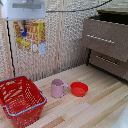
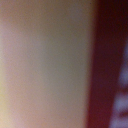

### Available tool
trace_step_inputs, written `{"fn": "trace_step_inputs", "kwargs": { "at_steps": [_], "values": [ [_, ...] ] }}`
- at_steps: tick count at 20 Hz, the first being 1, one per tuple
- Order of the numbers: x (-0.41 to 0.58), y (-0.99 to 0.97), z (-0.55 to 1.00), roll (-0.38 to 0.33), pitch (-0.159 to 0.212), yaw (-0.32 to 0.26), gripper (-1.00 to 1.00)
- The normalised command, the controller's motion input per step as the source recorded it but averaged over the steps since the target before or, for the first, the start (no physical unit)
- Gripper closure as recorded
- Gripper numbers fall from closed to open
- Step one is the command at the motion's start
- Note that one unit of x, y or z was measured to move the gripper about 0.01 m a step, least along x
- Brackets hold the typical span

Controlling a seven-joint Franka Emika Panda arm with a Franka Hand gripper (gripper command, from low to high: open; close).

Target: Meticulously direct the gripper system near the nourishment stick. Grapple the nourishment stick firmly with the gripper system. Progress with the gripper system grasping the stick toward the storage box. Tenderly permit the nourishment stick to descend into the box.

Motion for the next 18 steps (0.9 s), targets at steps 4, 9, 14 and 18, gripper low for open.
{"fn": "trace_step_inputs", "kwargs": {
  "at_steps": [4,9,14,18],
  "values": [
    [0.054,0.57,-0.60,-0.060,0.003,-0.007,1.00],
    [0.099,0.18,-0.51,-0.091,0.000,-0.022,1.00],
    [0.072,0.00,-0.46,-0.116,-0.002,-0.005,1.00],
    [0.106,0.00,-0.31,-0.069,-0.047,0.003,1.00]
  ]
}}
